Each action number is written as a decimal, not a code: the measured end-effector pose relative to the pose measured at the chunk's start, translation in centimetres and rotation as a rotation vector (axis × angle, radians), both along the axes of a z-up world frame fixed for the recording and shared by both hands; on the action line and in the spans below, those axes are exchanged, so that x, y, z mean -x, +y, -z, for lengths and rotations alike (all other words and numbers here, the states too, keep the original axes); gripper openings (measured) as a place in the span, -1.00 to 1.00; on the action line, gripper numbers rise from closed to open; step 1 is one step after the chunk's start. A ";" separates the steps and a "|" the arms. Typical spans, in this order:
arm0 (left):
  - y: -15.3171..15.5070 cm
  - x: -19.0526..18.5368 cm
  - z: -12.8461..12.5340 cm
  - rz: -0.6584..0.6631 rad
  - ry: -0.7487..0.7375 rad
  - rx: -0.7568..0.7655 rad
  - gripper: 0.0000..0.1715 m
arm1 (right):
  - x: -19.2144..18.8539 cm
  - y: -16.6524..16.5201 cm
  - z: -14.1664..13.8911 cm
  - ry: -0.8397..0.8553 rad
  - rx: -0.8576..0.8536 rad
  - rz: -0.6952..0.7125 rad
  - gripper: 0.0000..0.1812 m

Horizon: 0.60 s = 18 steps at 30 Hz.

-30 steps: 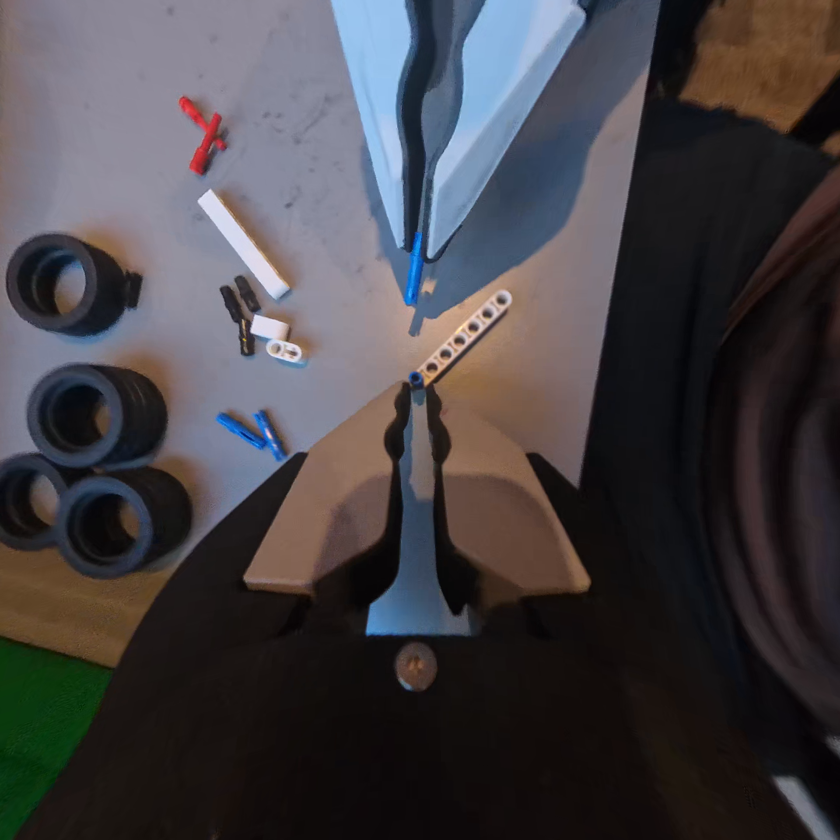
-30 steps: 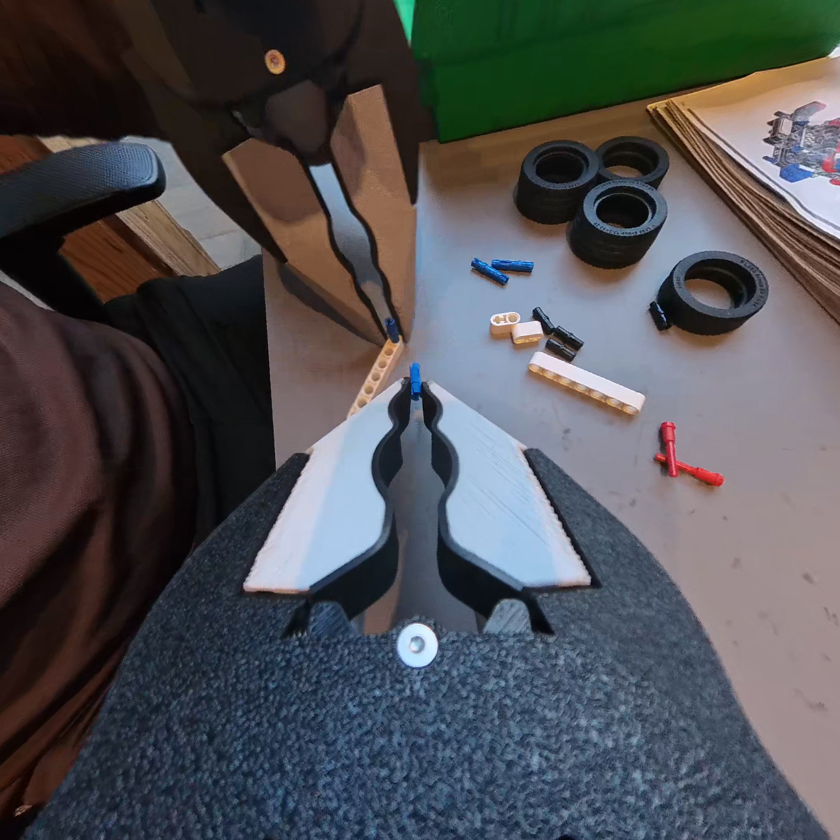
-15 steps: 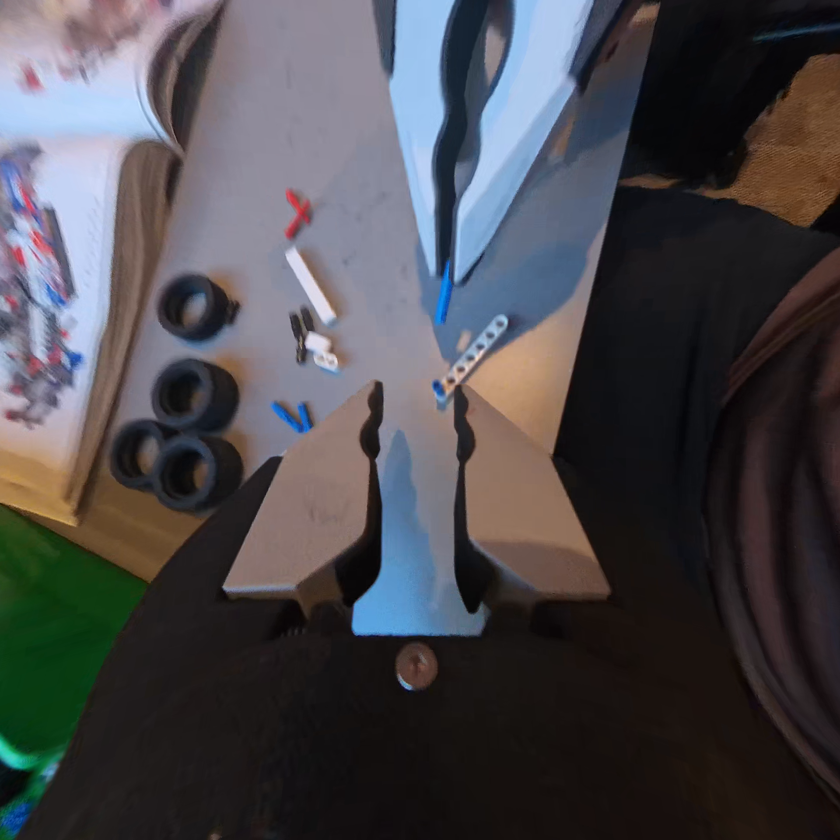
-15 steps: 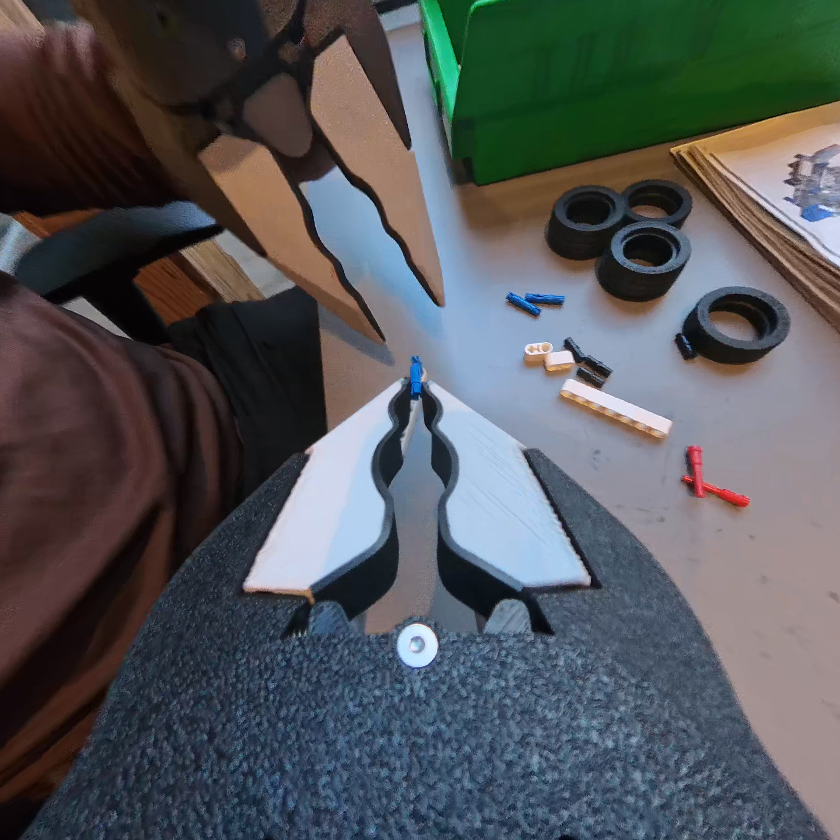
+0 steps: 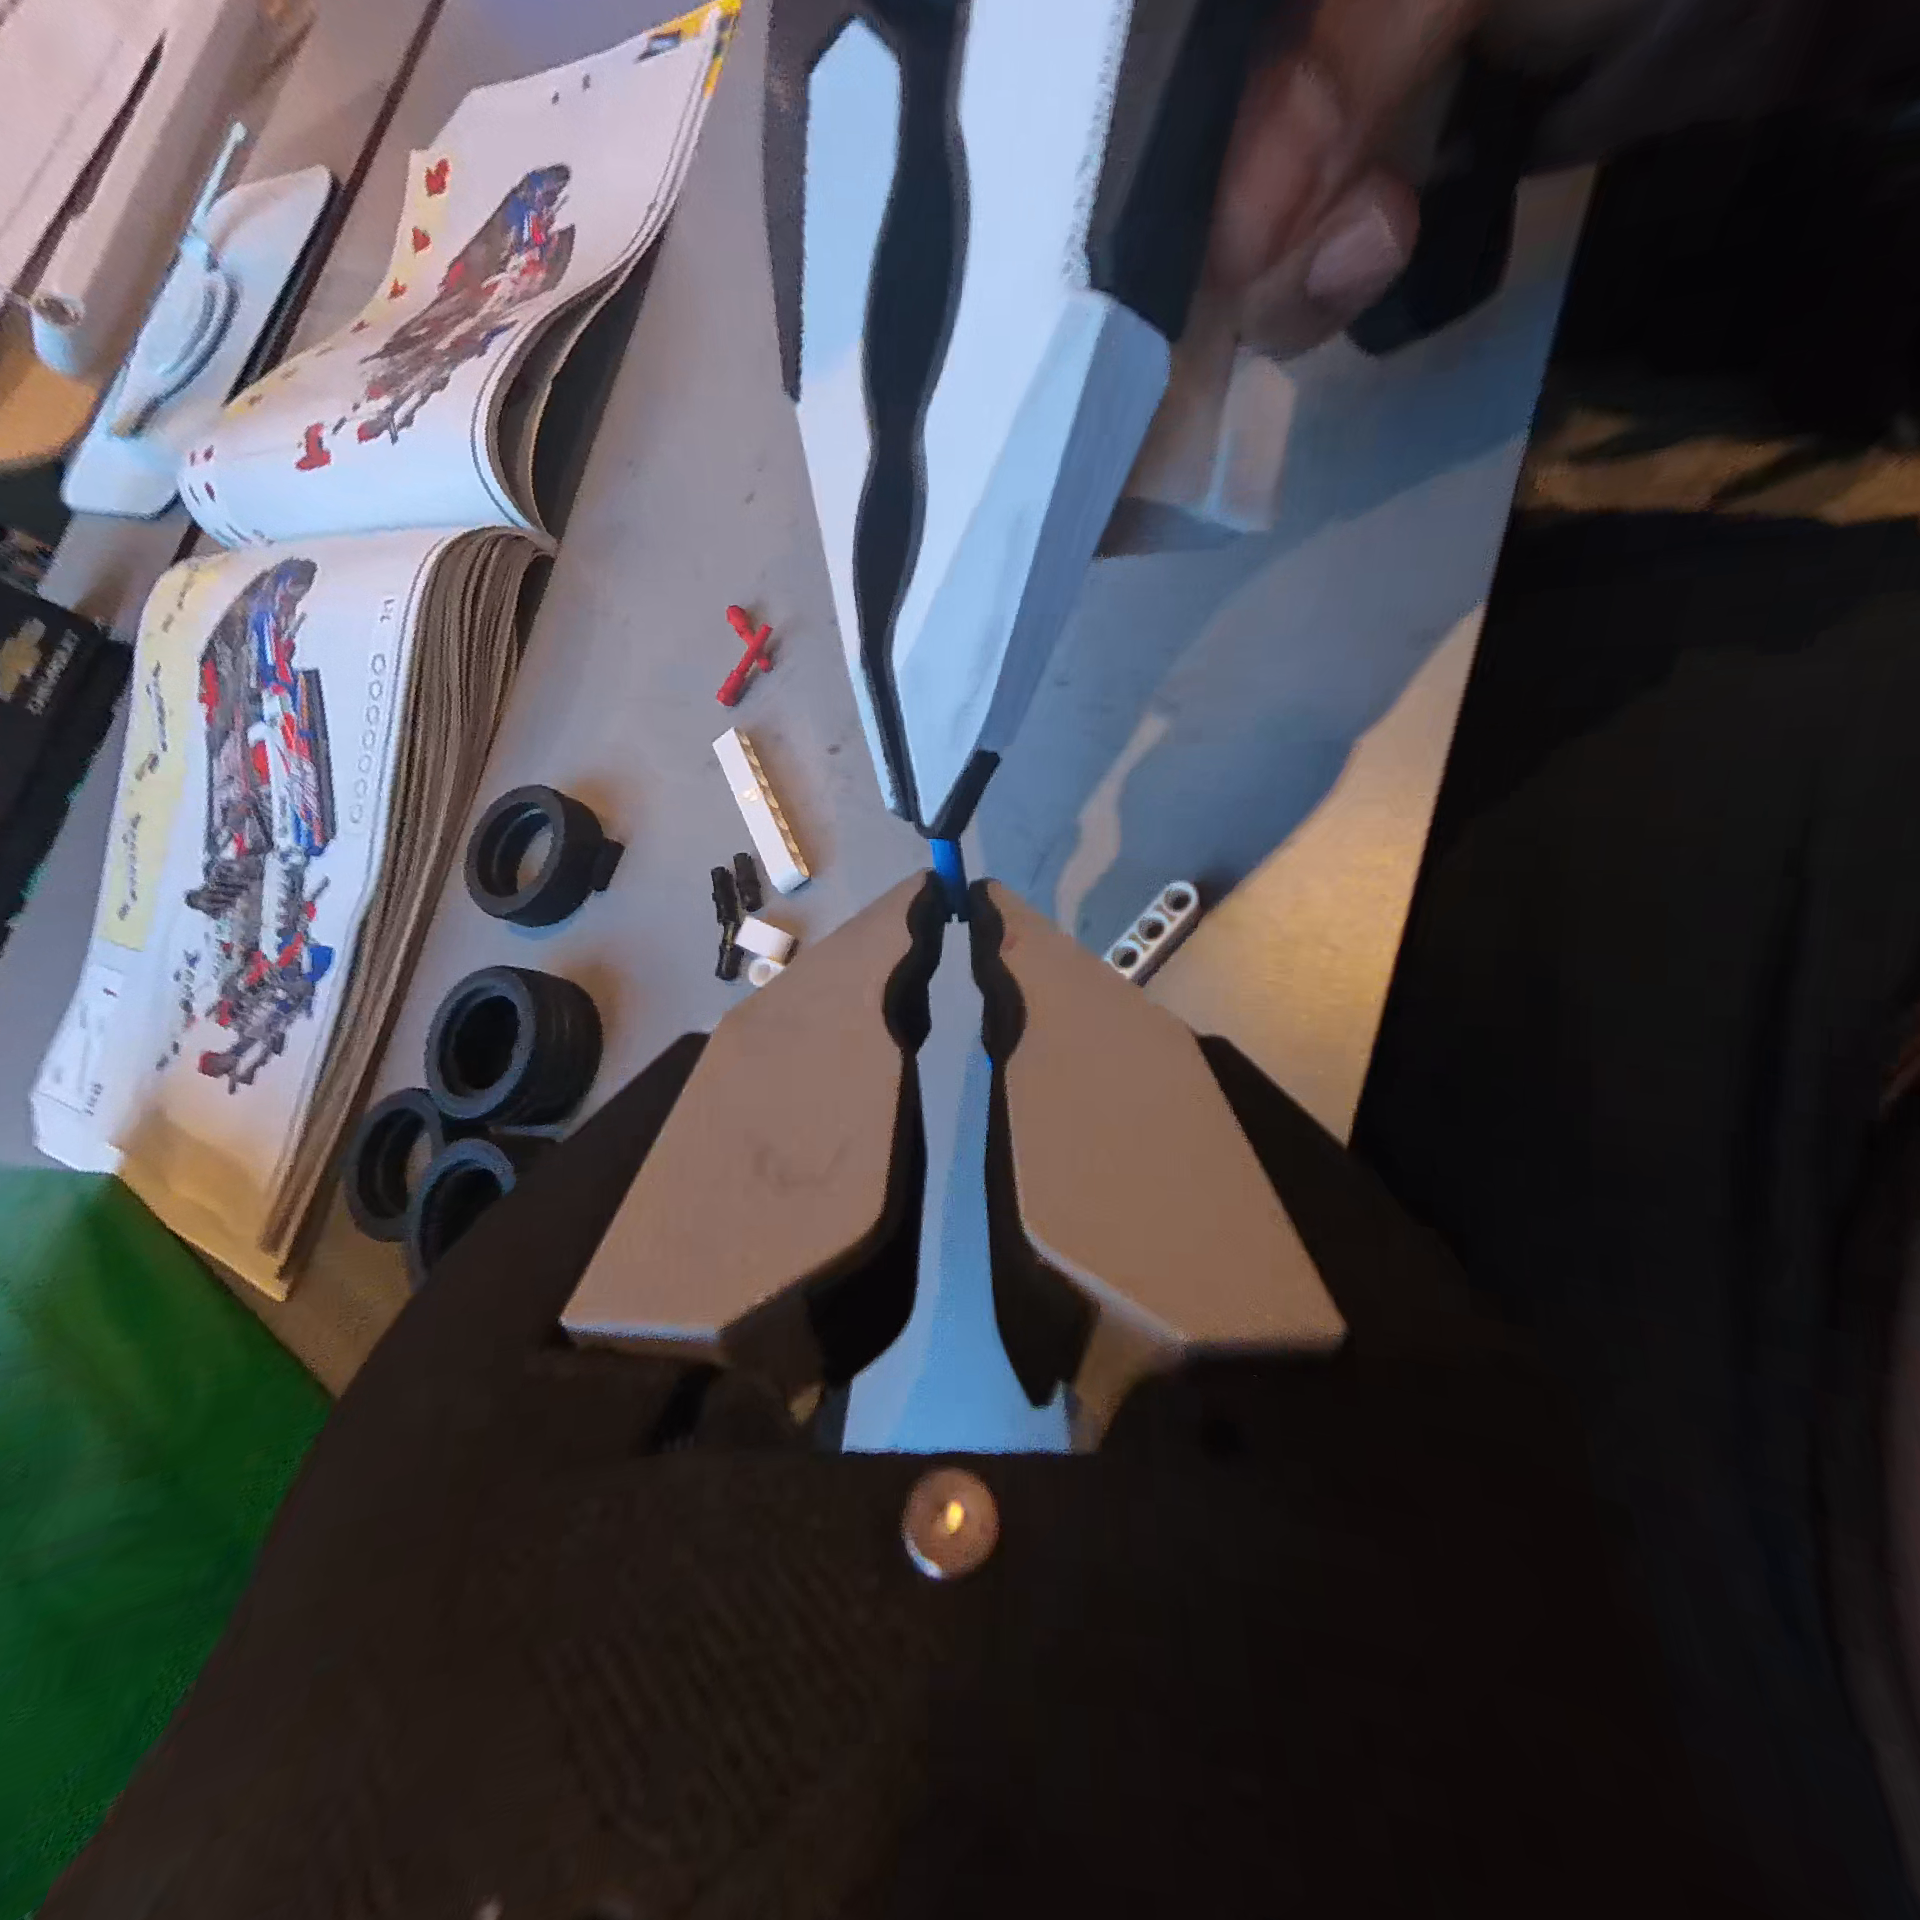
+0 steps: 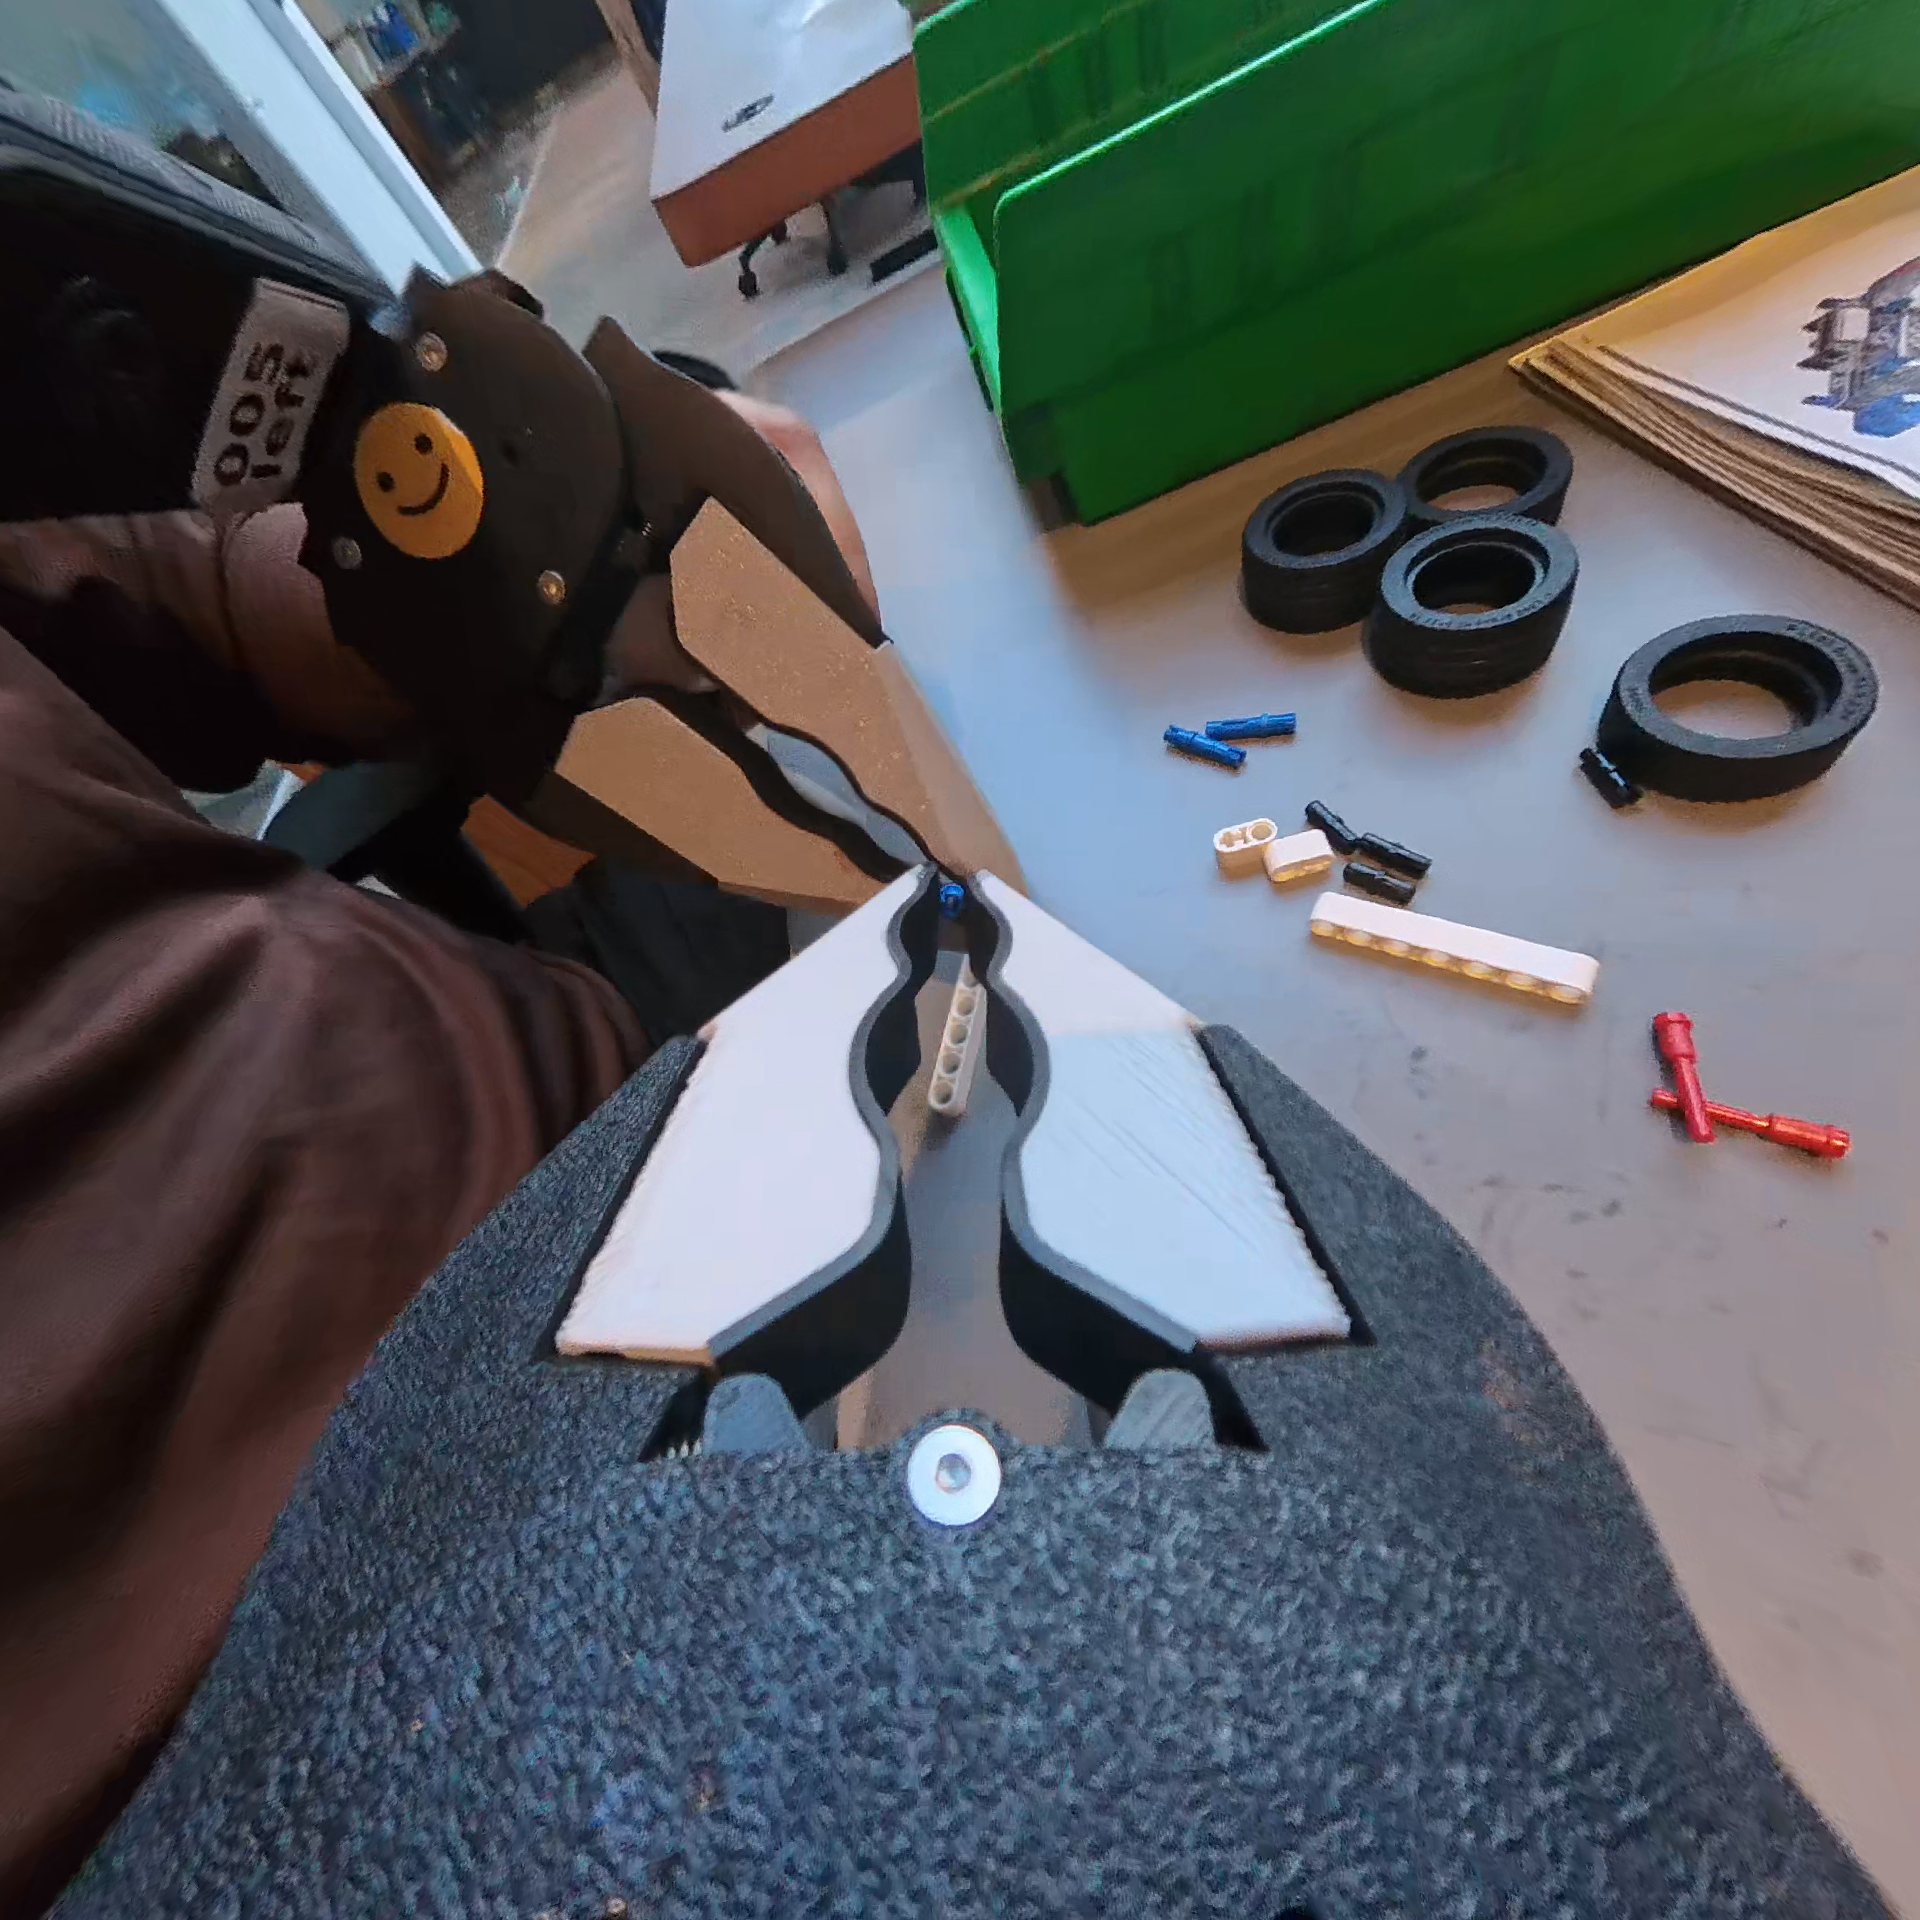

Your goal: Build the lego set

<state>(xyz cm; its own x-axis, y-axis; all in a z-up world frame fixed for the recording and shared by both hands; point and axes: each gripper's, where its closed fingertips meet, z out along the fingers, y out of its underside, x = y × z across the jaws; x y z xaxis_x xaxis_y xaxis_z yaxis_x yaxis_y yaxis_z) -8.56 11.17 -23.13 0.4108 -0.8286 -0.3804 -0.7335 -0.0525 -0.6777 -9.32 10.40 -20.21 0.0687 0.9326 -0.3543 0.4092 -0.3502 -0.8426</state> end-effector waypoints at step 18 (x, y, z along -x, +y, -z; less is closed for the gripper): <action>-0.9 -0.2 -2.0 -0.135 -0.267 0.199 -0.99 | 0.7 -0.6 -2.2 0.088 -0.057 -0.001 -0.95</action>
<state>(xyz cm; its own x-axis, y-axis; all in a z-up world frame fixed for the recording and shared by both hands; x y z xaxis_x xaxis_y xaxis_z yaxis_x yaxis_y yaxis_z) -8.38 10.27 -21.17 0.5844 -0.8073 -0.0819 -0.5097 -0.2867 -0.8112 -10.02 9.76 -17.99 0.0388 0.9514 -0.3054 0.3327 -0.3005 -0.8939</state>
